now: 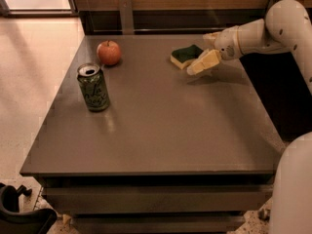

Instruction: Pick sponge

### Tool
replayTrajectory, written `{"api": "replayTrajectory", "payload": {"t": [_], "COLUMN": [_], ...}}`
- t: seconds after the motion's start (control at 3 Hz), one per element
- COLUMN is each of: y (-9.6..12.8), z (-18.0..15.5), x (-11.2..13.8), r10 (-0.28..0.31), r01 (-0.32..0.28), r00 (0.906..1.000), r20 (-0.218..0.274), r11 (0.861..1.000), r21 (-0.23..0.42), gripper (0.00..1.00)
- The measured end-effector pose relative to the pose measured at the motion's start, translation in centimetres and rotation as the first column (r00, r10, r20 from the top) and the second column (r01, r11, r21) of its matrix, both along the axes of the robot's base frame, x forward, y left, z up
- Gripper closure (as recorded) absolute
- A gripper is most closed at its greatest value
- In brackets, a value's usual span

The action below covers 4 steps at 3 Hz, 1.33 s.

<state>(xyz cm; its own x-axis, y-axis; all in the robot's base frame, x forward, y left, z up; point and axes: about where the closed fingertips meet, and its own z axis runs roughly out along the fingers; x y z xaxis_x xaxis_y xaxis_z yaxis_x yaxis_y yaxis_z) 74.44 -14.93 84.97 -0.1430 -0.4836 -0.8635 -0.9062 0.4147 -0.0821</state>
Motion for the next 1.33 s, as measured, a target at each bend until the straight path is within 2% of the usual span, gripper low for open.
{"api": "replayTrajectory", "payload": {"t": [0.33, 0.67, 1.0, 1.33], "y": [-0.1, 0.0, 0.3, 0.7], "z": [-1.4, -2.4, -3.4, -3.6], "x": [2.8, 4.5, 5.6, 5.7], "r10": [-0.025, -0.043, -0.053, -0.048], "r01": [0.023, 0.039, 0.047, 0.042], "r00": [0.9993, 0.9982, 0.9975, 0.9979], "r20": [0.028, 0.043, 0.046, 0.043], "r11": [0.998, 0.995, 0.992, 0.992], "r21": [0.062, 0.088, 0.12, 0.121], "gripper": [0.0, 0.0, 0.15, 0.38]}}
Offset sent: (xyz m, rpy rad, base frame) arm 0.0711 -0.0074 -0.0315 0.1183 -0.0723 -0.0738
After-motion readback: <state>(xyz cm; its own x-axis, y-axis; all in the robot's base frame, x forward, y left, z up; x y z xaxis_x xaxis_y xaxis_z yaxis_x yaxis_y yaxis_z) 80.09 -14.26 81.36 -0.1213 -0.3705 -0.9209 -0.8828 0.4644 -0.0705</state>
